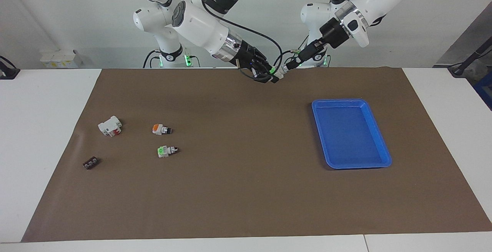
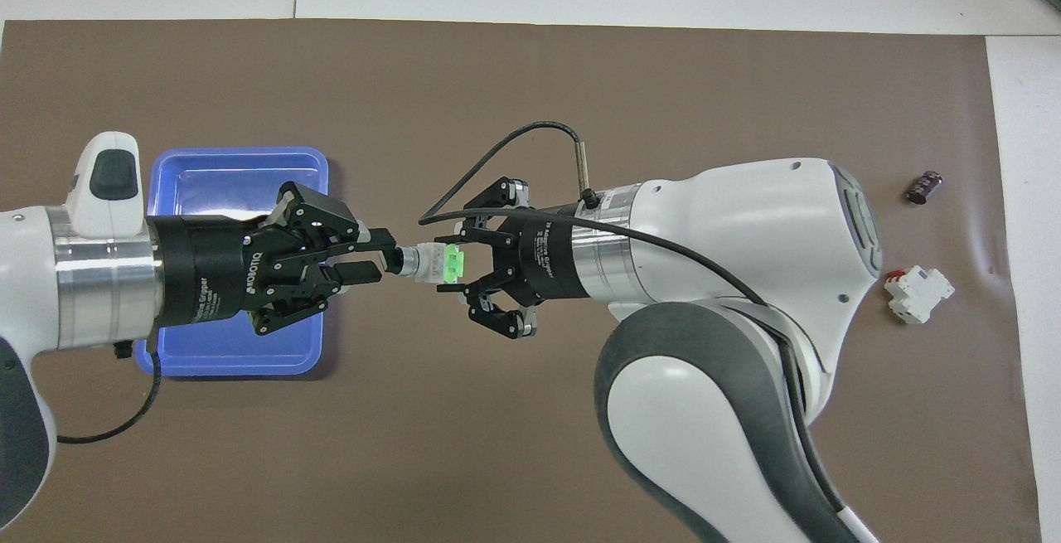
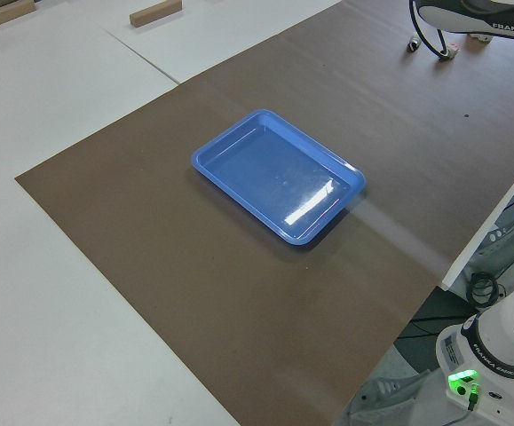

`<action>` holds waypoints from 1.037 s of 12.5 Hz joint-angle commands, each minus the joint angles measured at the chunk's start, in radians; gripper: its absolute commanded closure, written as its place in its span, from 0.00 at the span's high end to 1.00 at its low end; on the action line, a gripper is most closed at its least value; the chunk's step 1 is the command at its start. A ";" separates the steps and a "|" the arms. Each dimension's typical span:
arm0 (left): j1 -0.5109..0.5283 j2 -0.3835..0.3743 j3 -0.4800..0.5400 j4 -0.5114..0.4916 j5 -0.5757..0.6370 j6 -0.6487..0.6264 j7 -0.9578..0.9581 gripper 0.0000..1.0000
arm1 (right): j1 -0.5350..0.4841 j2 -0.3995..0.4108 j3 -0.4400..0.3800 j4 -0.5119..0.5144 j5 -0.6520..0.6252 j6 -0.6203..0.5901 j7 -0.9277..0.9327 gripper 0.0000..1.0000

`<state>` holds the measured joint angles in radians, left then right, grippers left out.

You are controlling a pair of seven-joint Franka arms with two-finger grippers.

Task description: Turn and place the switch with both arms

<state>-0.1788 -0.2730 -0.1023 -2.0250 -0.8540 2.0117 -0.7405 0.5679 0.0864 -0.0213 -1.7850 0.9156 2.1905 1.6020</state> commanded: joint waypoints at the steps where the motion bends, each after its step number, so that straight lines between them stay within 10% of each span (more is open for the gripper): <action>1: -0.010 -0.029 0.007 -0.035 -0.007 0.022 0.047 0.36 | -0.008 -0.005 0.004 0.004 0.003 -0.002 0.018 0.00; 13: -0.011 0.002 0.006 -0.012 -0.003 0.033 0.139 0.30 | -0.003 -0.005 0.004 0.001 0.003 0.003 0.019 0.00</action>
<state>-0.1786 -0.2699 -0.1018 -2.0302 -0.8539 2.0241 -0.6171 0.5691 0.0864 -0.0212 -1.7849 0.9156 2.1905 1.6021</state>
